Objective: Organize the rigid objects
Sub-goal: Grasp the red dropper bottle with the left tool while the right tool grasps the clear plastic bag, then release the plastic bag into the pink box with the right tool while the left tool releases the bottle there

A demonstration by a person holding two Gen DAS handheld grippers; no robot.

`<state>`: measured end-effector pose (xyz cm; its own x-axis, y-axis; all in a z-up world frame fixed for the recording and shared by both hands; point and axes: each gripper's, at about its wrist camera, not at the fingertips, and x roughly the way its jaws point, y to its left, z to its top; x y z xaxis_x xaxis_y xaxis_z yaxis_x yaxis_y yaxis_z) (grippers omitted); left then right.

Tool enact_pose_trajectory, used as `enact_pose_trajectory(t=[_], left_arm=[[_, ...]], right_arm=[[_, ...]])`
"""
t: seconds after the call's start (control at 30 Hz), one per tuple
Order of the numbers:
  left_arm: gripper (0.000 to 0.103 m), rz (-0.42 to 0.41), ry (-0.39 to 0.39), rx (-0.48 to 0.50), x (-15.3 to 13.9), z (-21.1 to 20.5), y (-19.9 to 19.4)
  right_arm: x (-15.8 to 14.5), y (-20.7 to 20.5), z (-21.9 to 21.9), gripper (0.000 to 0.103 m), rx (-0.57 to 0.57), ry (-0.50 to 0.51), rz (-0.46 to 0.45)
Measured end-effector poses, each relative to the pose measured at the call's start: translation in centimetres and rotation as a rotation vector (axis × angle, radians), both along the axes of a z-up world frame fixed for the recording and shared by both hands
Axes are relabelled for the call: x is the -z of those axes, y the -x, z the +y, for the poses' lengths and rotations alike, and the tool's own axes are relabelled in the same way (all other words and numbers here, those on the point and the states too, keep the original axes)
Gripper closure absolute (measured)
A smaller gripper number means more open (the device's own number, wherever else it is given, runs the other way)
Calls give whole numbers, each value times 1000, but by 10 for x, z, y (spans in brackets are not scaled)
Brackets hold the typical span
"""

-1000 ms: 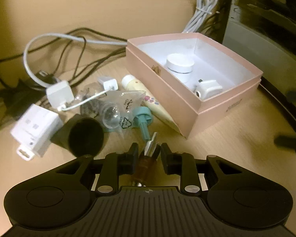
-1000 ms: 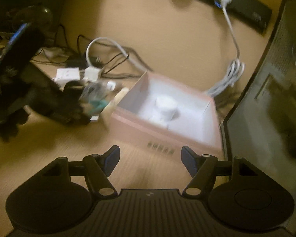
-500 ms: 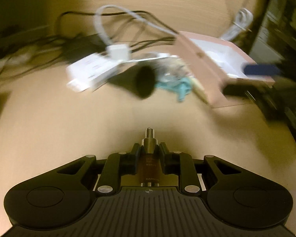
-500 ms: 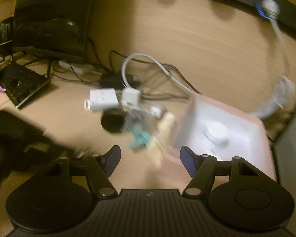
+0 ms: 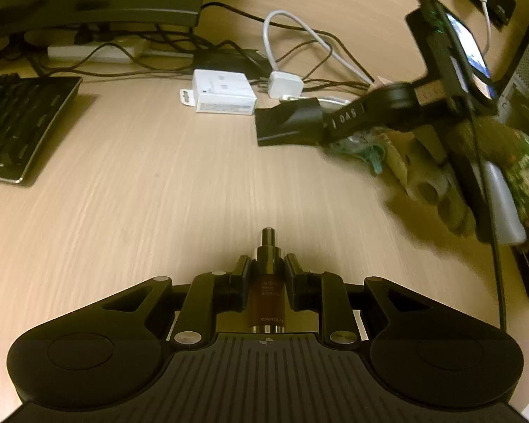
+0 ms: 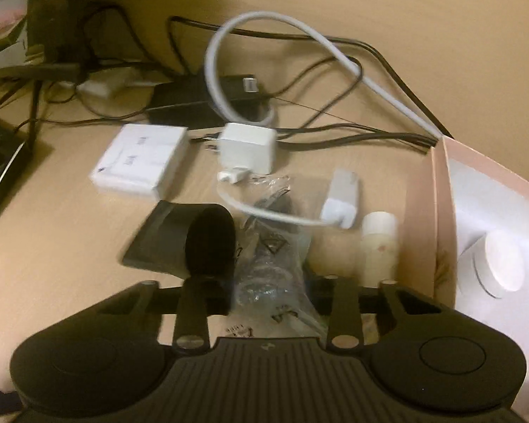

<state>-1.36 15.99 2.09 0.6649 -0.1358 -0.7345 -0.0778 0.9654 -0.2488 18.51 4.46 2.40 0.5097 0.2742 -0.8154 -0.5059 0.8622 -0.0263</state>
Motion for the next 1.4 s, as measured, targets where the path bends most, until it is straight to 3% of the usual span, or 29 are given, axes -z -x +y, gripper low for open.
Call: enact_pose_trajectory(t=[0.27,0.43,0.57,0.67,0.73,0.9,1.13,1.27,1.37,1.4], left_arm=[[79,1,-2,29,1,-21,-16],[78,5,-10,86,2,-43,-24],[78,-3,-77,124,2,-54,-23],[78,-11,-106,143,2,-58,-19],[78,-7,-93,135,2,-56,-20],[78,-1,-84,138,1,-53,-21],[78,-24,-88,141,3,-54,-16],[78,-30,-81,145,3,-53,-14],[78,-36,-84,146,3,-53,-14],[78,-38,-83,145,3,-53,-13]], right_arm=[[-25,81,-42,73,-77,-51,-68],[-23,123,-83,73,-29,-34,-88],[-14,143,-107,73,32,-23,-75],[-14,149,-125,62,35,-142,-18],[-17,156,-135,42,42,-186,-28],[-24,169,-149,40,46,-181,-107],[-18,165,-142,40,41,-170,-92],[-4,148,-118,42,35,-90,-113],[6,133,-112,54,33,-95,-64],[6,133,-111,63,32,-97,-69]])
